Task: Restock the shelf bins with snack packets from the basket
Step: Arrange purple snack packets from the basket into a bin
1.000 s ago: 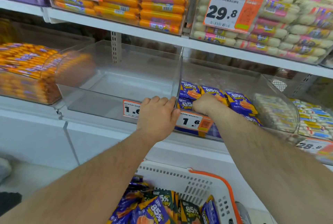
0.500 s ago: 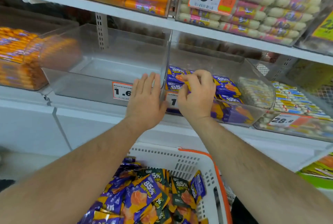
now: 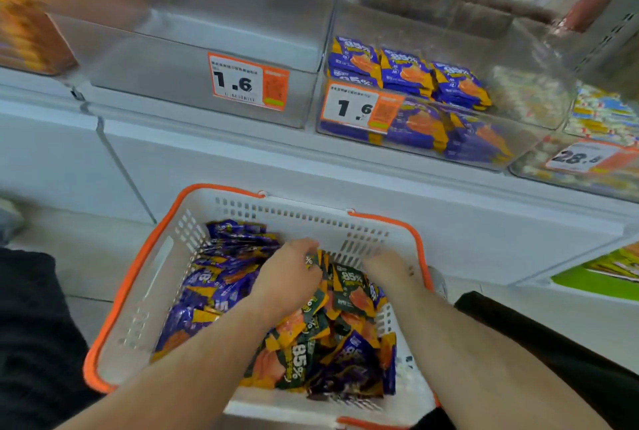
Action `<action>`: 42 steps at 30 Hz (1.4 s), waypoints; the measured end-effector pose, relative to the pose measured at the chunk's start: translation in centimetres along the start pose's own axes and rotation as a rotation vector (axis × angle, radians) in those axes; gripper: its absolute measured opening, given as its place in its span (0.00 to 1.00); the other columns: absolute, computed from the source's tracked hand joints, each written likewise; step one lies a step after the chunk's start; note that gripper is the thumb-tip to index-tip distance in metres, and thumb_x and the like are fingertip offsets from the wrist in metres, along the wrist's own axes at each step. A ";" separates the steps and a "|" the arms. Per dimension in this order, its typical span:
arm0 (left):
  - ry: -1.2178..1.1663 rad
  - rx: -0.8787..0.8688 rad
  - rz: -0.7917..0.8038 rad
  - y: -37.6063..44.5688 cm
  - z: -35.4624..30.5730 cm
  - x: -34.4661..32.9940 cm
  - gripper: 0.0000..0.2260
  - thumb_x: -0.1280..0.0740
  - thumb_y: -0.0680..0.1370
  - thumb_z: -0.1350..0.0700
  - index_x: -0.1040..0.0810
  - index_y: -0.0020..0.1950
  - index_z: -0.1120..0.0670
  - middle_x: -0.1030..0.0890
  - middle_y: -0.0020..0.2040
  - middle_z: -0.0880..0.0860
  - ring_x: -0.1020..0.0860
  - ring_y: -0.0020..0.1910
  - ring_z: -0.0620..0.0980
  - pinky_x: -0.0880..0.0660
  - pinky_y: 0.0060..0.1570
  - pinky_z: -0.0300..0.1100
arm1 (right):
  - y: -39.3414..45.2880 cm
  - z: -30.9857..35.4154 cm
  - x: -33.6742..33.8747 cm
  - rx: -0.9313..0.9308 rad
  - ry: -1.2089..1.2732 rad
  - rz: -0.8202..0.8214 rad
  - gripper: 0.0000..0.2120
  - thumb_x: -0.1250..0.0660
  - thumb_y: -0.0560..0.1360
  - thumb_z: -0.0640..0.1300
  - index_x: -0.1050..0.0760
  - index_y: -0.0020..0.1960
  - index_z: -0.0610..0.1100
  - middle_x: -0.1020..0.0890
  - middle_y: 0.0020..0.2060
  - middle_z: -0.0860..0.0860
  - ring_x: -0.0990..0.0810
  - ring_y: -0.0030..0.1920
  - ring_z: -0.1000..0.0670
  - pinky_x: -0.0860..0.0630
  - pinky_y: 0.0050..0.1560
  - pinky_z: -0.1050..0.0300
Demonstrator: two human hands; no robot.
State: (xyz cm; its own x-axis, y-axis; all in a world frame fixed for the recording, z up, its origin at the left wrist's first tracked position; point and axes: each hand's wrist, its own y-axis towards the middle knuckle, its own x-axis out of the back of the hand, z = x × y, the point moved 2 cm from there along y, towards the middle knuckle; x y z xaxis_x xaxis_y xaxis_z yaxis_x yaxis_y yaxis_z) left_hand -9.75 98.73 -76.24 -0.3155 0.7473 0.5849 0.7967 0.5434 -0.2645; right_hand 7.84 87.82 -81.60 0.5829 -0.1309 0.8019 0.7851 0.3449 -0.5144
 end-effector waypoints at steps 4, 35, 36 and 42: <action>0.022 0.062 0.068 -0.2 0.6 -0.9 0.18 0.40 0.81 0.55 0.30 0.72 0.48 0.28 0.70 0.48 0.28 0.65 0.49 0.28 0.62 0.46 | 0.2 -2.1 -1.2 -0.031 -0.100 -0.011 0.14 0.41 0.81 0.49 0.29 0.40 0.44 0.35 0.25 0.50 0.38 0.25 0.51 0.44 0.24 0.60; -1.437 0.527 0.077 -0.8 -0.3 1.5 0.08 0.39 0.81 0.66 0.24 0.58 0.59 0.18 0.48 0.57 0.20 0.43 0.49 0.21 0.36 0.39 | -10.9 7.5 7.2 0.633 0.026 0.025 0.16 0.32 0.70 0.28 0.22 0.36 0.49 0.19 0.44 0.55 0.21 0.48 0.60 0.27 0.48 0.74; -1.406 0.481 0.071 -0.8 -0.6 1.7 0.09 0.39 0.80 0.68 0.23 0.56 0.59 0.16 0.46 0.57 0.19 0.43 0.50 0.20 0.35 0.39 | -11.6 7.7 7.6 0.648 0.018 0.022 0.15 0.31 0.69 0.27 0.22 0.36 0.48 0.19 0.44 0.56 0.22 0.48 0.64 0.31 0.47 0.79; -1.145 0.198 -0.121 -1.5 -3.1 3.7 0.16 0.36 0.75 0.73 0.26 0.60 0.60 0.15 0.49 0.57 0.15 0.45 0.56 0.18 0.41 0.50 | -12.9 8.6 9.5 0.707 0.124 -0.205 0.10 0.25 0.67 0.39 0.22 0.44 0.50 0.27 0.53 0.57 0.28 0.59 0.57 0.37 0.52 0.76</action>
State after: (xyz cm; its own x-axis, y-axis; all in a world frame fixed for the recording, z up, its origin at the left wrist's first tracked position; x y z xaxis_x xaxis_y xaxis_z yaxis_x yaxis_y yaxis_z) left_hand -10.53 99.44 -71.29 -0.7449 0.5398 -0.3922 0.6672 0.6094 -0.4284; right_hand 1.45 90.14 -64.69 0.4911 -0.3462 0.7993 0.5830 0.8124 -0.0063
